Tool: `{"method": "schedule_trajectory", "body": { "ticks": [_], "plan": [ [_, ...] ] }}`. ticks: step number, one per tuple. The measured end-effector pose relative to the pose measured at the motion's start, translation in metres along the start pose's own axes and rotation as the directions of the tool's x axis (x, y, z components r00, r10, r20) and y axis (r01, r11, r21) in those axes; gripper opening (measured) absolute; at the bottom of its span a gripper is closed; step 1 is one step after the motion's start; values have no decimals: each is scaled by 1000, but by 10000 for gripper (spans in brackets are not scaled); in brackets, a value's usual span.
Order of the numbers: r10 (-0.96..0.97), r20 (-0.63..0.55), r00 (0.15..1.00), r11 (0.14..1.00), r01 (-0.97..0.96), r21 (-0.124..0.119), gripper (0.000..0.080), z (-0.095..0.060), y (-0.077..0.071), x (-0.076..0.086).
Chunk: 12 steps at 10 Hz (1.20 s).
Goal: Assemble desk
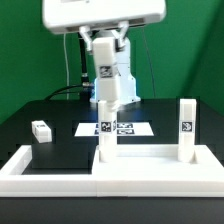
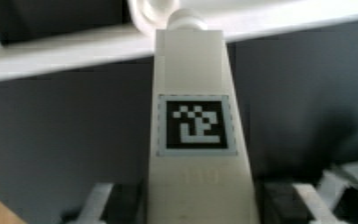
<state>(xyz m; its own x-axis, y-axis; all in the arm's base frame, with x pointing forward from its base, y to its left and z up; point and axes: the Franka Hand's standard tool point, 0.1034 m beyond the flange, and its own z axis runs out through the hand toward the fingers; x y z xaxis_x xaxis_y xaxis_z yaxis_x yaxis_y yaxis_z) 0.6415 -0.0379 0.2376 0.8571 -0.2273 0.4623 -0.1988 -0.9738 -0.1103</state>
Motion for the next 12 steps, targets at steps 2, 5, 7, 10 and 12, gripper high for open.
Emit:
{"method": "schedule_trajectory", "body": {
  "ticks": [2,5,7,10,12],
  "plan": [
    [26,-141,990,1000,-26,1,290,1,-14,-17],
    [19,-151,988,1000,-20,-8,290,5,-11,-23],
    [-65,-130,989,998,66,0,290,20,-45,-33],
    [-187,-132,973,982,186,-23,290,53,-82,-39],
    [-184,-127,975,983,183,-21,290,52,-82,-38]
  ]
}}
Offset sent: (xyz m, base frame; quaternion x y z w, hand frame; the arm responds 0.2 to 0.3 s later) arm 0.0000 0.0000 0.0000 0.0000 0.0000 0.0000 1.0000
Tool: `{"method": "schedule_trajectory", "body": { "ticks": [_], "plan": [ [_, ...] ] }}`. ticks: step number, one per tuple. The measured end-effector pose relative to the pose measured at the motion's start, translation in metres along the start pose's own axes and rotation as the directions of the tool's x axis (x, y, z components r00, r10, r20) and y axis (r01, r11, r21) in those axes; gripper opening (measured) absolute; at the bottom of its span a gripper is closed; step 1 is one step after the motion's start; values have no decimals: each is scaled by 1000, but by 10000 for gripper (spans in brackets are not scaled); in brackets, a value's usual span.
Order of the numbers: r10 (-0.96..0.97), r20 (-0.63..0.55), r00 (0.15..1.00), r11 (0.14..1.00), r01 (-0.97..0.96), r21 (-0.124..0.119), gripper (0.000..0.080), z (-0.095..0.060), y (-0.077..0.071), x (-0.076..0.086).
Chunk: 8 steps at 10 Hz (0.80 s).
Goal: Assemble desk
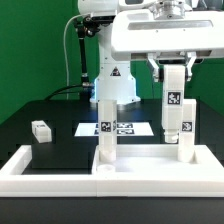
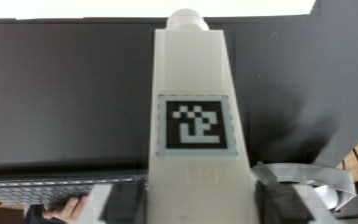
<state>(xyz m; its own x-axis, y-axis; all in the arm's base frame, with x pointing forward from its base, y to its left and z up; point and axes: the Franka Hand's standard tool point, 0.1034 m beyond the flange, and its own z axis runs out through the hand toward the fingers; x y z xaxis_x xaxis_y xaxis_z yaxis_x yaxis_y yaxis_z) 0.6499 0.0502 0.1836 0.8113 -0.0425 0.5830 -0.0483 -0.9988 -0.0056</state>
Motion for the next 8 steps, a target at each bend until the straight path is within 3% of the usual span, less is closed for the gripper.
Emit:
{"method": "schedule_trajectory", "body": {
  "ticks": [2,5,8],
  "plan": [
    [-1,3,1000,1000,1,0,290,2,-1,-2],
    [-10,22,1000,1000,10,12,290,23,-26,-17],
    [-15,36,999,1000,14,13,290,33,-34,-24]
  ]
}}
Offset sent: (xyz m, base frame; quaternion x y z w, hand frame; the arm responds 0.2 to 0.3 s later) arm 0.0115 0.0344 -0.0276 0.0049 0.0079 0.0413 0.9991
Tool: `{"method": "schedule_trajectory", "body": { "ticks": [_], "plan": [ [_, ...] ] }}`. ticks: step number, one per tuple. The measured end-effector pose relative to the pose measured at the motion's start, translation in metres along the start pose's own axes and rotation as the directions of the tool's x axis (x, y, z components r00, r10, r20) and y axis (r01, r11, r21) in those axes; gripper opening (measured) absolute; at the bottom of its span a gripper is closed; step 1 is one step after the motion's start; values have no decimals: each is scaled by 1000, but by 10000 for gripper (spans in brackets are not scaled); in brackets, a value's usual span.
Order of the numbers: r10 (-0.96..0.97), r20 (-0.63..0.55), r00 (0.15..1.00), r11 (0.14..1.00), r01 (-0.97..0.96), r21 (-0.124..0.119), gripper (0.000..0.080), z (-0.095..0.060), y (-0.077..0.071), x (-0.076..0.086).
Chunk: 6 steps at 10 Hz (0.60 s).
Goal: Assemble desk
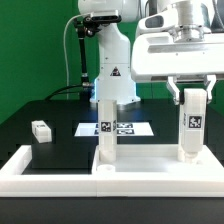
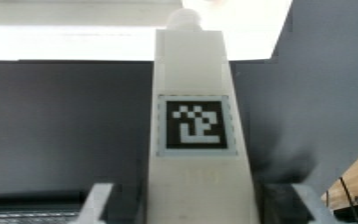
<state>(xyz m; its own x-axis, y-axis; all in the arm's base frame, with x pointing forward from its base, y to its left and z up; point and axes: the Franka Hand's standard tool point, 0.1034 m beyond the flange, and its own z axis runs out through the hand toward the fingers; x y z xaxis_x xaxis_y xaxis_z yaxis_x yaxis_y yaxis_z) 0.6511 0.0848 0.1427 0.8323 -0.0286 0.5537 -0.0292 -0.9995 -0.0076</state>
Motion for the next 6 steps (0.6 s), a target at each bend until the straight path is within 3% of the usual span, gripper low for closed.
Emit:
{"method": "schedule_trajectory", "body": {
  "ticks": [3,6],
  "plan": [
    [-16,12,1000,1000,16,9,290,4,-15,-8],
    [-23,22,999,1000,23,7,290,9,-16,-15]
  ]
}}
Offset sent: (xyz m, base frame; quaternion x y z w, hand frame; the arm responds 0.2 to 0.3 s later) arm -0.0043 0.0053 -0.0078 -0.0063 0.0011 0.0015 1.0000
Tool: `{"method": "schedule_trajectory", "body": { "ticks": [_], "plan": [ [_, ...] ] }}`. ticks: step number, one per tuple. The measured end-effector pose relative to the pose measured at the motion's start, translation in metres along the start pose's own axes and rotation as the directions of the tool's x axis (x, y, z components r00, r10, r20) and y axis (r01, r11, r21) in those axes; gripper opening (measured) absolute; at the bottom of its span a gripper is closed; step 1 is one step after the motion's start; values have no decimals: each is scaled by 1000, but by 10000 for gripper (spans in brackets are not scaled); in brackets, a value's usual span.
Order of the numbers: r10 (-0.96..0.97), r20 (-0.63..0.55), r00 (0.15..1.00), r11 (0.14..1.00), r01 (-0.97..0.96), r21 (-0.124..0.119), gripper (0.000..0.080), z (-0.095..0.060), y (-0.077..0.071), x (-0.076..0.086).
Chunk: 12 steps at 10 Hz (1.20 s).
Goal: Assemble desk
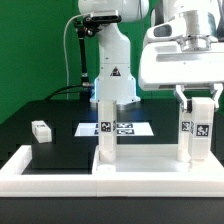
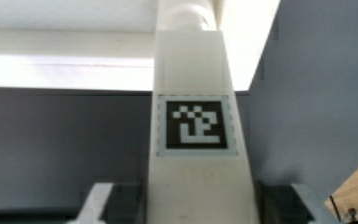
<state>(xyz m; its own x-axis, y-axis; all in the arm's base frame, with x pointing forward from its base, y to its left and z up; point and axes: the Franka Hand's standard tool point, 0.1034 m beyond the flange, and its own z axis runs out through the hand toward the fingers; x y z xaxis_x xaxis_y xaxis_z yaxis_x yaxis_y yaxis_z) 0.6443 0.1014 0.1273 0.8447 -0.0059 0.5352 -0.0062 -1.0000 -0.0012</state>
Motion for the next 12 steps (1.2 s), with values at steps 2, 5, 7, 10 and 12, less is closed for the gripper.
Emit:
{"method": "schedule_trajectory", "body": {
  "ticks": [2,5,7,10,12],
  "plan": [
    [-1,2,1000,1000,1,-1,290,1,0,-1],
    [-10,6,1000,1000,10,-8,290,11,0,-8],
    [-10,4,1000,1000,10,-8,290,11,0,-8],
    [-11,4,1000,1000,11,-8,290,12,0,-9],
    [-11,5,1000,1000,11,-8,530,12,0,-9]
  ]
}}
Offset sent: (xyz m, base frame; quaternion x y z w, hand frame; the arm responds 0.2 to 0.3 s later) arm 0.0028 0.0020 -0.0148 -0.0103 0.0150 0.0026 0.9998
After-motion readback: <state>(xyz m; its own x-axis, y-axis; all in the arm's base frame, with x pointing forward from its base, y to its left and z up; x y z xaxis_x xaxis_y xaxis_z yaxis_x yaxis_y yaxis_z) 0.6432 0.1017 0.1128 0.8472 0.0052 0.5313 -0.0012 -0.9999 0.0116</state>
